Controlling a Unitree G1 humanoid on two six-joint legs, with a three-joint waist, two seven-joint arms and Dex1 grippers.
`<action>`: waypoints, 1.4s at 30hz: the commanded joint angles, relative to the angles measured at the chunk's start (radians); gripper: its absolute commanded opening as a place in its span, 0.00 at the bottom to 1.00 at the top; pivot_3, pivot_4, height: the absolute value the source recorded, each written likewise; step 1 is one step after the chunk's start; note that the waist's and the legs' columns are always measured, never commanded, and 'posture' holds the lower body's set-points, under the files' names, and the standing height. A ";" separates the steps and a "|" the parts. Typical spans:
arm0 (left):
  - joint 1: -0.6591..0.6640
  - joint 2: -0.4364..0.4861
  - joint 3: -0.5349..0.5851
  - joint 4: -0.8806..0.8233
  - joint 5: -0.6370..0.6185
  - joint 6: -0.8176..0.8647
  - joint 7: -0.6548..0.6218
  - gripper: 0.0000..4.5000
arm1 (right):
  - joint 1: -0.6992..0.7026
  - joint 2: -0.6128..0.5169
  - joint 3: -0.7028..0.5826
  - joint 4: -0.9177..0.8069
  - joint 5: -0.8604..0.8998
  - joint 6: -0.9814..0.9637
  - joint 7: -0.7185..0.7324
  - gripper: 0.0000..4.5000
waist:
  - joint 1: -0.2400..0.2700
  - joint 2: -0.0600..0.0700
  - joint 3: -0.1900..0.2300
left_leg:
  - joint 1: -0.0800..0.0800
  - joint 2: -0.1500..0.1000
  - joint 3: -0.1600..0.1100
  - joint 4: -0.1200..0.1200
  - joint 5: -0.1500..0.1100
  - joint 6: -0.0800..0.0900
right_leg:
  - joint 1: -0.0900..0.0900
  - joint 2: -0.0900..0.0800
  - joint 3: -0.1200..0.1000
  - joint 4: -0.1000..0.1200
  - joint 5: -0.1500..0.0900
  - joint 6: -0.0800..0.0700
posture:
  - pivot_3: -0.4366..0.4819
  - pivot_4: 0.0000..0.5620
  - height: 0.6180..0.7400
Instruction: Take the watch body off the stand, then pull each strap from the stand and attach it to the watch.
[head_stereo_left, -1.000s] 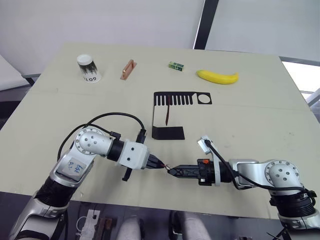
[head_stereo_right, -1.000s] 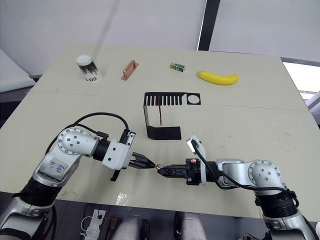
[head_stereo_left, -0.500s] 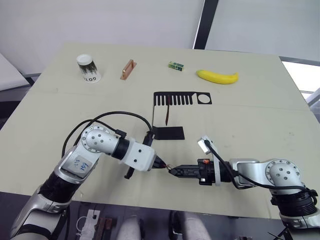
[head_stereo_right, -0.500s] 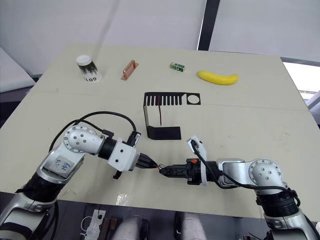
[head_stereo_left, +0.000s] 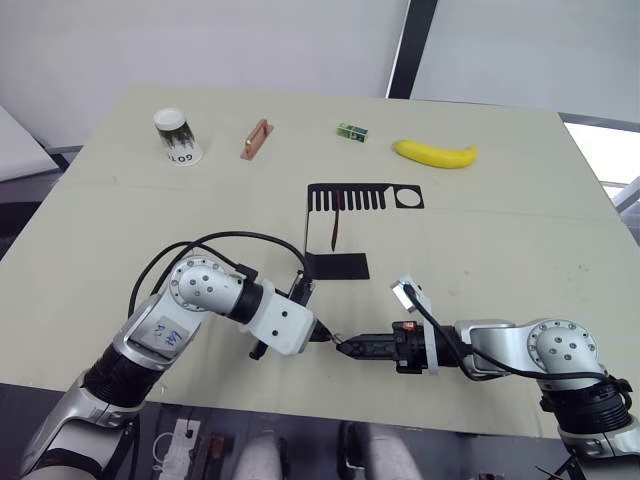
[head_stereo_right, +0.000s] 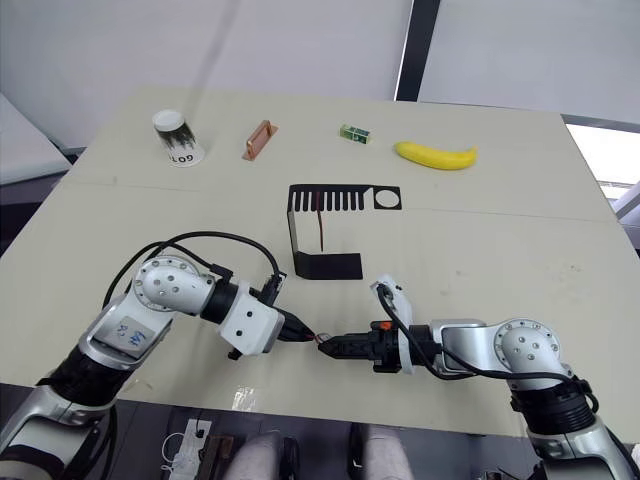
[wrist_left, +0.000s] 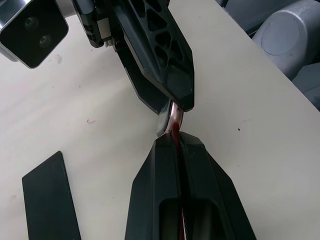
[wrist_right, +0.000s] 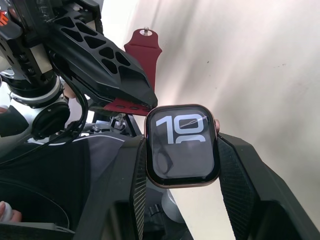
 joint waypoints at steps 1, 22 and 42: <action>0.010 -0.027 -0.030 0.009 0.032 -0.015 0.042 0.00 | -0.019 0.030 0.018 -0.062 0.125 -0.015 0.031 0.34 | 0.000 0.000 0.000 | 0.000 0.000 0.000 0.000 0.000 0.000 | 0.000 0.000 0.000 0.000 0.000 0.000 | 0.48 0.27 1.00; 0.010 0.026 0.038 0.014 0.002 0.037 0.042 0.00 | 0.006 -0.073 0.032 -0.085 0.213 -0.076 0.002 0.34 | 0.001 0.000 0.000 | -0.002 0.000 -0.001 0.001 -0.001 0.004 | 0.000 -0.001 -0.001 -0.001 0.001 0.001 | 0.48 0.27 1.00; 0.025 0.060 0.078 -0.104 -0.168 0.158 0.006 0.00 | 0.000 -0.068 0.065 -0.063 0.154 -0.079 0.011 0.34 | 0.001 0.001 0.000 | -0.002 -0.001 -0.001 0.001 0.000 0.002 | 0.000 -0.001 -0.001 -0.001 0.001 0.001 | 0.48 0.27 1.00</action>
